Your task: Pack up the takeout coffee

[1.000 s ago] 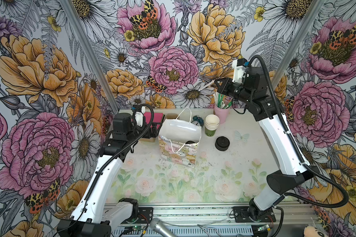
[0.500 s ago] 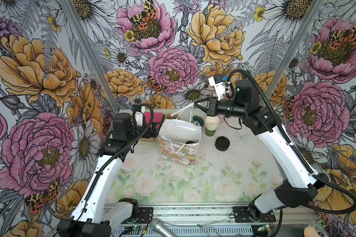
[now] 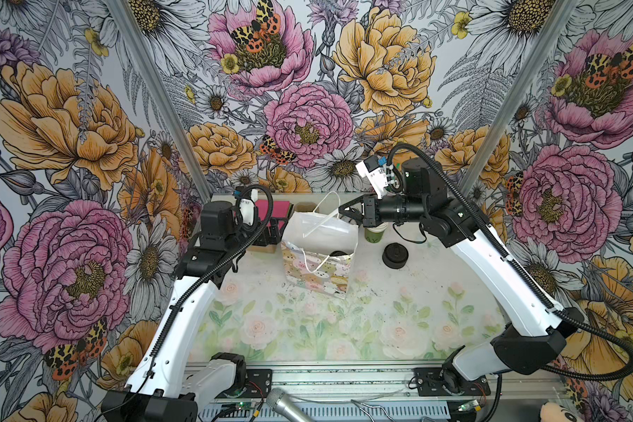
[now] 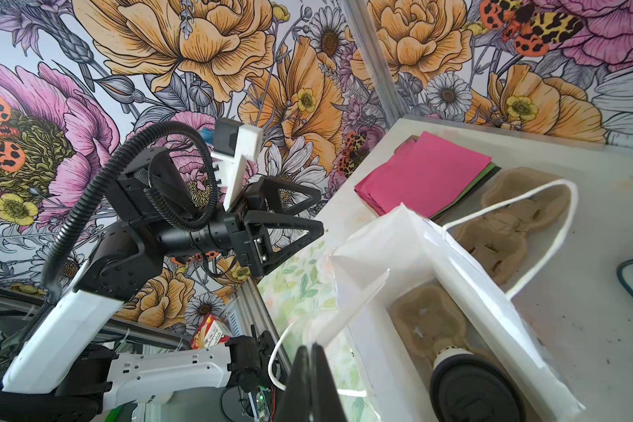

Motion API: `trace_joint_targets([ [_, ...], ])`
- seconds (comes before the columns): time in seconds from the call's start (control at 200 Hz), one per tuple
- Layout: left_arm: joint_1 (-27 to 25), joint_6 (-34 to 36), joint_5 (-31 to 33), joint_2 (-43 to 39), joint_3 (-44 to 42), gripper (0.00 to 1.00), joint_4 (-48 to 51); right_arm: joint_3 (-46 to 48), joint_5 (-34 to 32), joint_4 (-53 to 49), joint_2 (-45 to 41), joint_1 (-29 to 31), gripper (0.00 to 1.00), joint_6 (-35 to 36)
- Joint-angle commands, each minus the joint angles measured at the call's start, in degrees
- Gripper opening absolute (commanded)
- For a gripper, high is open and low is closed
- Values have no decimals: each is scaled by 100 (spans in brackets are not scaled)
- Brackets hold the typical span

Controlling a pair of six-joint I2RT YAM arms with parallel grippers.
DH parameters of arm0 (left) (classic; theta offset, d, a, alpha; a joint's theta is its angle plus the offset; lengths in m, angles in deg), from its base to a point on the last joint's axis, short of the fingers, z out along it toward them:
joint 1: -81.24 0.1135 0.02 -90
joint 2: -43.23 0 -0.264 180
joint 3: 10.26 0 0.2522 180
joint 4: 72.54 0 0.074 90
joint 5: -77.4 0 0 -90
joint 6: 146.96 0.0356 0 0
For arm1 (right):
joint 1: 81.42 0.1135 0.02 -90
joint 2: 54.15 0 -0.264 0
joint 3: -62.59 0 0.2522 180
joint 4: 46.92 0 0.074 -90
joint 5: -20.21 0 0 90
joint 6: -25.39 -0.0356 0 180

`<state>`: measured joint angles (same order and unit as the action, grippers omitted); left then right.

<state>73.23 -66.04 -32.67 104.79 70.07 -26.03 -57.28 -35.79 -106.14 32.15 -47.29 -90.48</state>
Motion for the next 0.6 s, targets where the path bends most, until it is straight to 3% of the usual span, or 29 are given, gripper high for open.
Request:
trace_joint_targets([
  [0.0, 14, -74, 128, -82, -48, 99, -185, 44, -86, -29, 192, 50, 0, 134],
  [0.445, 1, -75, 78, 48, -30, 99, -183, 99, -365, -20, 1067, 268, 3, 255],
  [0.595, -8, -82, 65, 86, -21, 99, -187, -26, -365, -26, 1278, 313, 22, 283],
])
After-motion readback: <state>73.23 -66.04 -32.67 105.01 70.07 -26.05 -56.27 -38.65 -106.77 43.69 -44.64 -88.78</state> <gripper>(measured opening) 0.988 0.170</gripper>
